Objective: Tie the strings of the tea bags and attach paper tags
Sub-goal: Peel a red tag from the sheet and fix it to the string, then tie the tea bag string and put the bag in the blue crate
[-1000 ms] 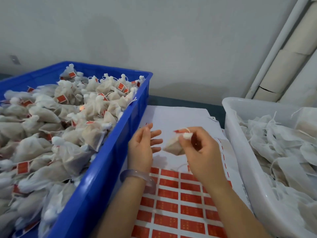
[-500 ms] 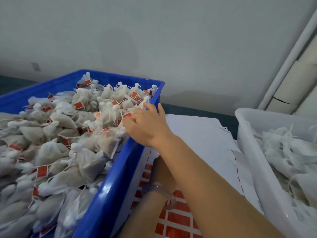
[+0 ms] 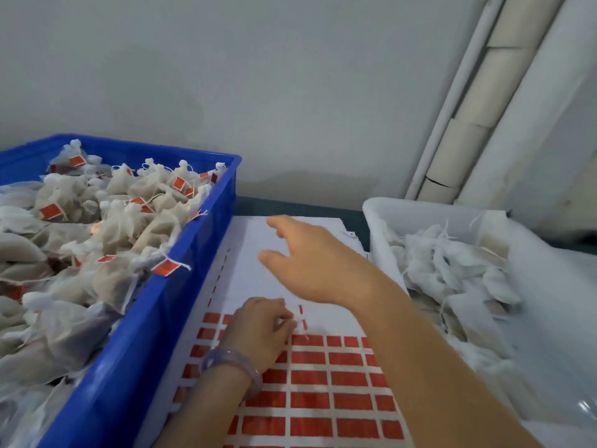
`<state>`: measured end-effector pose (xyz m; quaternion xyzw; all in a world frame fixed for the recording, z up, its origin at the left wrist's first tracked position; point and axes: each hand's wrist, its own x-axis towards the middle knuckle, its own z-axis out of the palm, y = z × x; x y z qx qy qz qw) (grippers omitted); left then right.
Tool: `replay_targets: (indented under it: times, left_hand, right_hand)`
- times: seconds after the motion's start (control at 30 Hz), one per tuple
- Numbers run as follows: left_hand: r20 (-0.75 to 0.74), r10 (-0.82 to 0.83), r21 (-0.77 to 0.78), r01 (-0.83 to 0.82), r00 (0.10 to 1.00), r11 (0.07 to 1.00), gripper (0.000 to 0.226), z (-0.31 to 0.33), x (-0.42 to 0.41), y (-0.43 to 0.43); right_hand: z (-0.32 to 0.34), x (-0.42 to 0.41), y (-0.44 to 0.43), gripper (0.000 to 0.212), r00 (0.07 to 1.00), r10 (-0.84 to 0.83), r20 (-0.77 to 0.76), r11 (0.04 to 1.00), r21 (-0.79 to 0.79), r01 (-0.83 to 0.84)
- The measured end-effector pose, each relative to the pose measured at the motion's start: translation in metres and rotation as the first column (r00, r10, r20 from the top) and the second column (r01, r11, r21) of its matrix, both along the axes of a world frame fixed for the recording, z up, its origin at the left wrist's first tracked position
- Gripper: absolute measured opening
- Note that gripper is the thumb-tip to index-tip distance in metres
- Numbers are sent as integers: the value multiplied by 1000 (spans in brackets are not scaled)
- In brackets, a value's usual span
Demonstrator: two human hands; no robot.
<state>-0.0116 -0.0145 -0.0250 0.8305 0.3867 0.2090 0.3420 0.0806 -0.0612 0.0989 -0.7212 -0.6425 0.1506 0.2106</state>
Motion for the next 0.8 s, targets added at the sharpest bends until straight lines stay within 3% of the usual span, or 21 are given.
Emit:
replay_targets:
  times: [0.07, 0.13, 0.2, 0.33, 0.5, 0.63, 0.8]
  left_hand:
    - [20, 24, -32, -23, 1000, 999, 7, -4, -1, 1]
    - [42, 46, -48, -44, 998, 998, 5, -9, 0, 2]
    - [42, 64, -47, -62, 997, 997, 5, -14, 0, 4]
    - [69, 67, -23, -66, 995, 998, 8, -12, 1, 3]
    - [145, 80, -6, -80, 986, 997, 9, -9, 3, 3]
    - [177, 96, -1, -97, 979, 995, 9, -11, 3, 2]
    - [199, 97, -5, -98, 975, 995, 9, -12, 5, 2]
  right_hand:
    - [16, 37, -20, 38, 980, -79, 180, 994, -56, 91]
    - [31, 85, -35, 16, 951, -182, 249, 972, -101, 212]
    - [39, 136, -44, 18, 915, -276, 293, 912, -221, 346]
    - [6, 203, -68, 38, 878, -381, 290, 770, -426, 475]
    - [-21, 235, -86, 38, 855, -471, 218, 728, -451, 517]
    - [-29, 241, -93, 33, 794, -595, 126, 634, -533, 560]
    - [-21, 237, -96, 13, 825, -529, 201, 697, -452, 557]
